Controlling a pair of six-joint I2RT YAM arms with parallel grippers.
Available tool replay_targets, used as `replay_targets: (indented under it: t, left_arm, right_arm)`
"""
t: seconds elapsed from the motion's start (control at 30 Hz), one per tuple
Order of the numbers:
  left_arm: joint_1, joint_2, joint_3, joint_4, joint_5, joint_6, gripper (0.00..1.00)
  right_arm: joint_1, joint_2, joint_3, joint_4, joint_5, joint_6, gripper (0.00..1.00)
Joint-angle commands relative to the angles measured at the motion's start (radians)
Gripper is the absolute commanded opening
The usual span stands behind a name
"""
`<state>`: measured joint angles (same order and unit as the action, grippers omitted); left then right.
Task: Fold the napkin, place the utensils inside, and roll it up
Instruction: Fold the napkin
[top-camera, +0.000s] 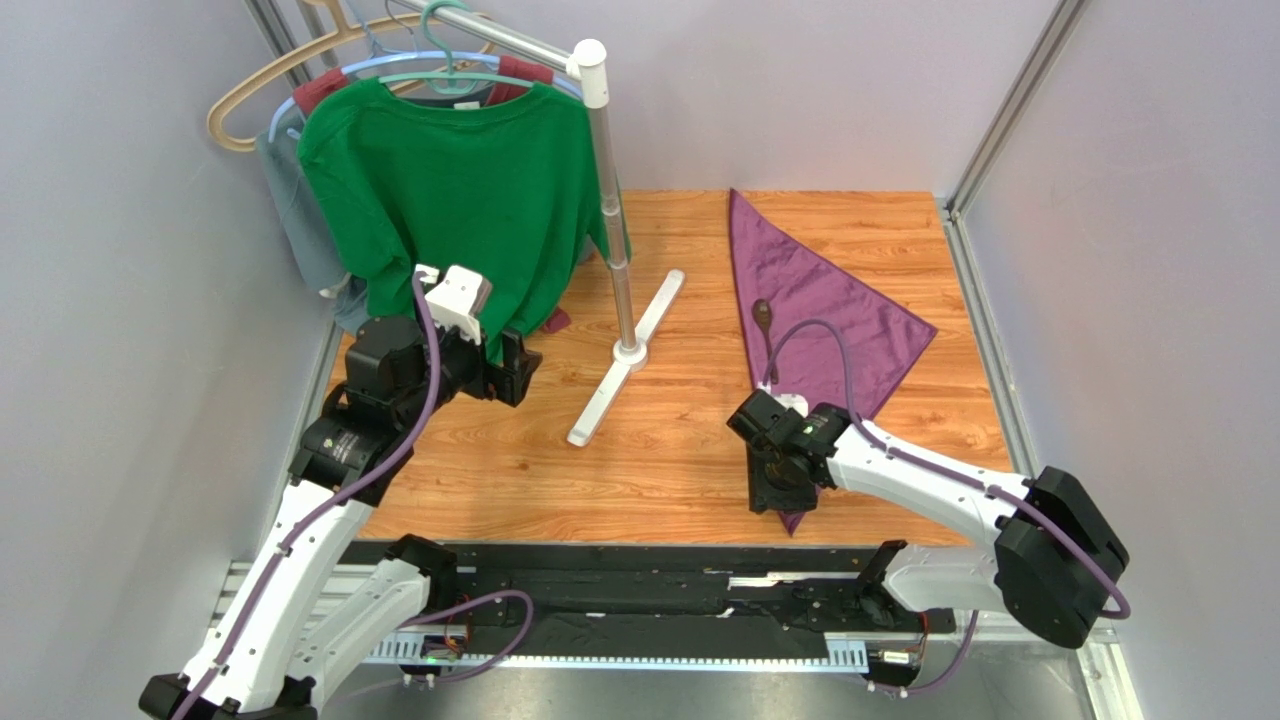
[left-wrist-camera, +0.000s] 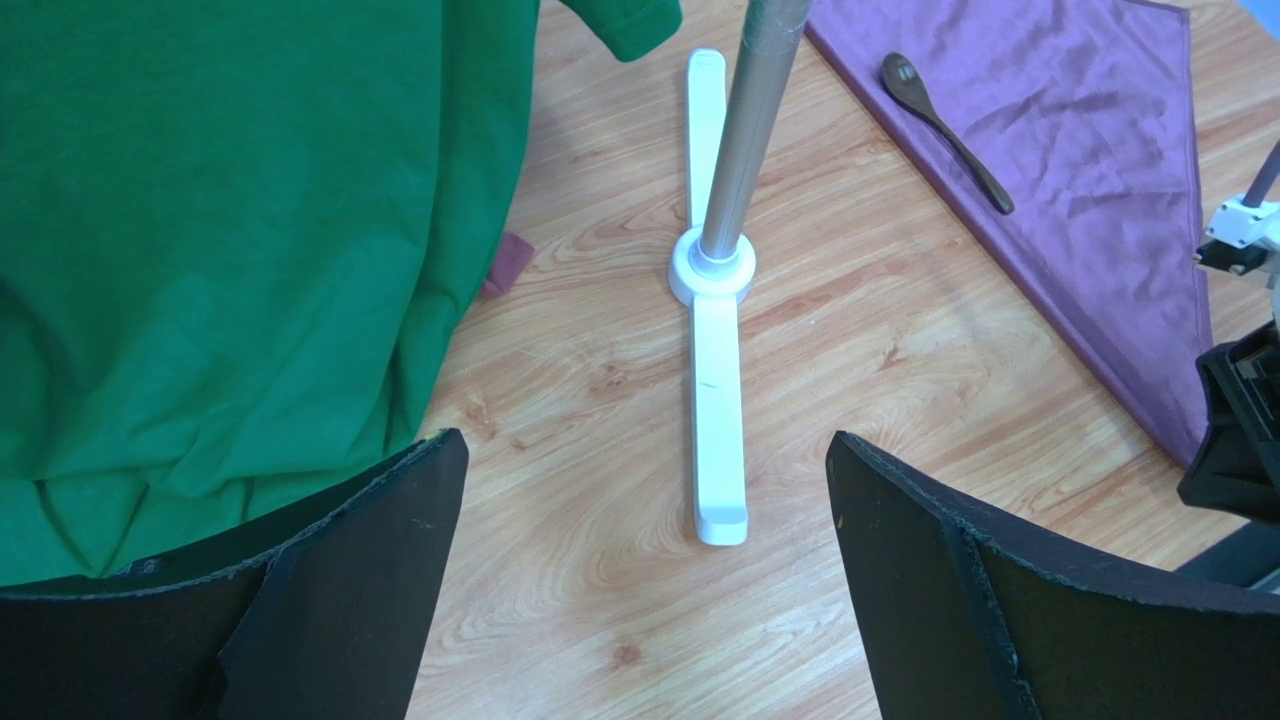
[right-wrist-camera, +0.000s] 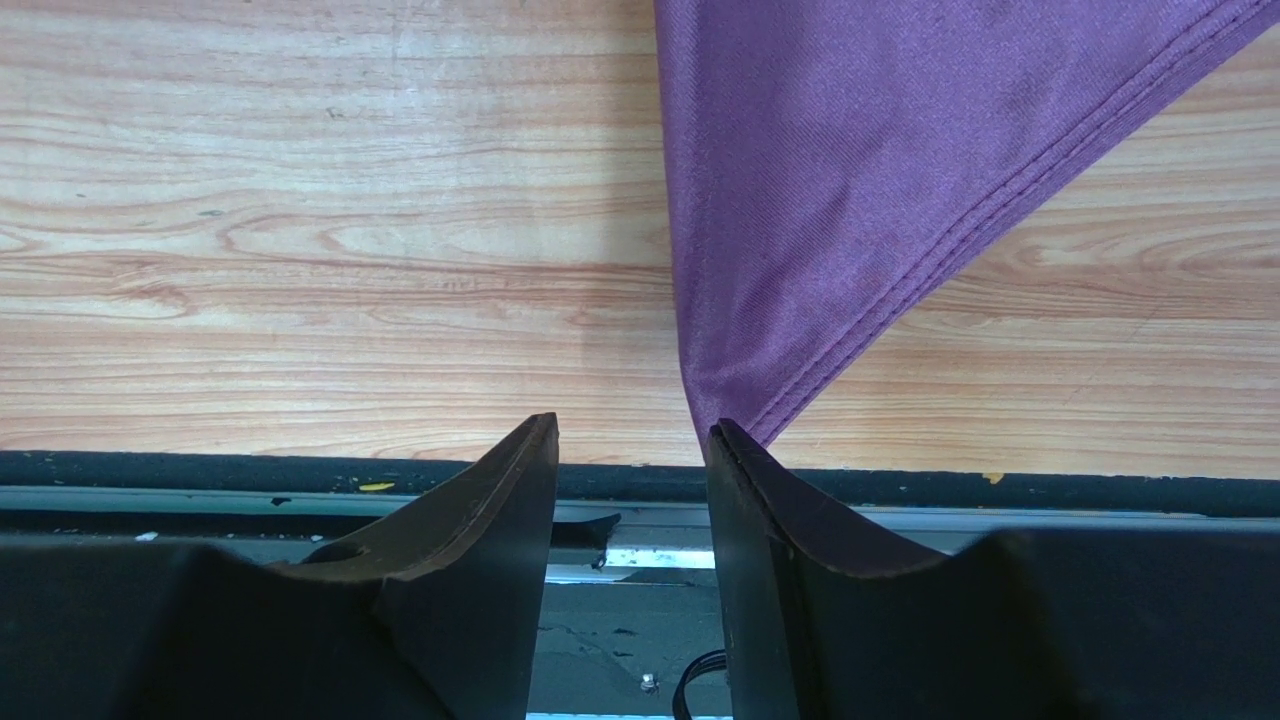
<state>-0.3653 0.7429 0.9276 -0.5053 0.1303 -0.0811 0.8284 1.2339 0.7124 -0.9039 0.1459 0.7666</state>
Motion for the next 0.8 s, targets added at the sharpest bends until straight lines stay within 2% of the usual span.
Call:
replay_targets:
  t: [0.0, 0.4, 0.77]
  left_arm:
    - [0.005, -0.008, -0.007, 0.019, 0.015, -0.003, 0.99]
    - [0.005, -0.005, -0.007, 0.022, 0.022, -0.006, 0.99]
    - [0.005, -0.004, -0.007, 0.022, 0.022, -0.006, 0.99]
  right_arm:
    - [0.005, 0.010, -0.019, 0.010, 0.024, 0.026, 0.45]
    - [0.005, 0.024, -0.062, 0.045, 0.012, 0.037, 0.45]
    - [0.005, 0.044, -0.080, 0.051, 0.001, 0.048, 0.40]
